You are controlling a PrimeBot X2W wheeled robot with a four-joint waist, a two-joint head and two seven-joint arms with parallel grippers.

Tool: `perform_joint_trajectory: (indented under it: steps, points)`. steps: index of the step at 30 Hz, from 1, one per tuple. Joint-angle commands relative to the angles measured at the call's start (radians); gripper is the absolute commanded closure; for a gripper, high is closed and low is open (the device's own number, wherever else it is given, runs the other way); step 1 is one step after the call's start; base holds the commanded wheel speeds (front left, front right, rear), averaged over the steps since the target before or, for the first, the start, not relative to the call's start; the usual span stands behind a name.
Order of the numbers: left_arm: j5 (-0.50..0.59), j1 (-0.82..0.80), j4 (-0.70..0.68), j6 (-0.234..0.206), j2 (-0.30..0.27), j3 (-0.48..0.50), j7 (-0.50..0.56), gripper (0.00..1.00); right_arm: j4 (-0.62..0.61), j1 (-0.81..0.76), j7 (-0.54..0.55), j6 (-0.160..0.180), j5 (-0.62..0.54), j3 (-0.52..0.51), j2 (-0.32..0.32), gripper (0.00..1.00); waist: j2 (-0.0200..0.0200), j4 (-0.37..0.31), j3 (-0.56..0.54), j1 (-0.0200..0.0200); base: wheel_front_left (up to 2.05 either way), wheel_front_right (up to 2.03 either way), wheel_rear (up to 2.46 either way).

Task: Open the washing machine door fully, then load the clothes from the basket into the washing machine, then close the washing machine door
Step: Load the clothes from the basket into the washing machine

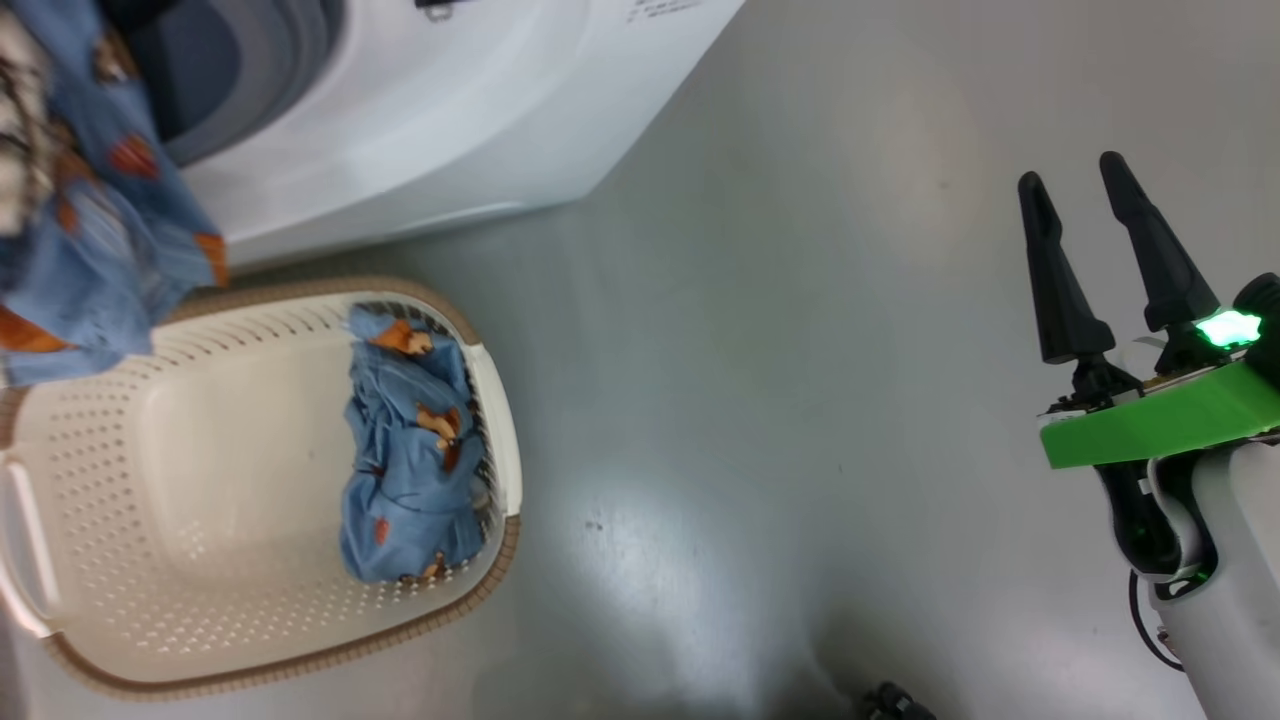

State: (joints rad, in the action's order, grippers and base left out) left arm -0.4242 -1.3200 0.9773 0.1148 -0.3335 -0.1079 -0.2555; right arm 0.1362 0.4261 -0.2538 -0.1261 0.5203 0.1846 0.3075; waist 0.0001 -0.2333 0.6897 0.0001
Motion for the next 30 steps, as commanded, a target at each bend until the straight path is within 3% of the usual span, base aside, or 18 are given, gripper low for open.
perform_joint_trajectory:
  steps: [1,7,12,13,14,25,30]
  points:
    - [0.018,-0.037,-0.023,0.003,-0.058,0.009,-0.006,1.00,-0.024,-0.009,-0.008,-0.005,-0.021,0.007,0.007,0.00,-0.0001,-0.014,0.049,-0.0001,0.00,0.00,0.00]
    - [0.073,-0.108,-0.151,-0.008,-0.095,0.040,-0.006,1.00,-0.030,0.009,-0.008,-0.005,-0.026,0.013,-0.013,0.00,-0.0001,-0.023,0.080,-0.0001,0.00,0.00,0.00]
    - [0.089,-0.077,-0.193,-0.010,-0.080,0.084,-0.006,1.00,-0.021,0.012,-0.008,-0.005,-0.028,0.019,-0.022,0.00,-0.0001,-0.019,0.077,-0.0001,0.00,0.00,0.00]
    - [0.087,-0.058,-0.176,-0.007,-0.068,0.094,-0.006,0.39,-0.017,0.014,-0.008,-0.005,-0.026,0.025,-0.022,0.00,-0.0001,-0.016,0.071,-0.0001,0.00,0.00,0.00]
    - [0.089,-0.048,-0.166,-0.004,-0.064,0.092,-0.006,0.00,-0.016,0.016,-0.008,-0.005,-0.026,0.027,-0.022,0.00,-0.0001,-0.015,0.068,-0.0001,0.00,0.00,0.00]
    - [0.067,0.014,-0.003,0.009,-0.005,0.077,-0.006,0.00,-0.003,0.015,-0.008,-0.005,-0.022,0.038,-0.004,0.00,-0.0001,-0.001,0.006,-0.0001,0.00,0.00,0.00]
    - [0.067,0.096,-0.015,0.011,0.013,0.094,-0.006,0.00,0.002,0.008,-0.008,-0.005,-0.020,0.040,-0.006,0.00,-0.0001,0.006,-0.044,-0.0001,0.00,0.00,0.00]
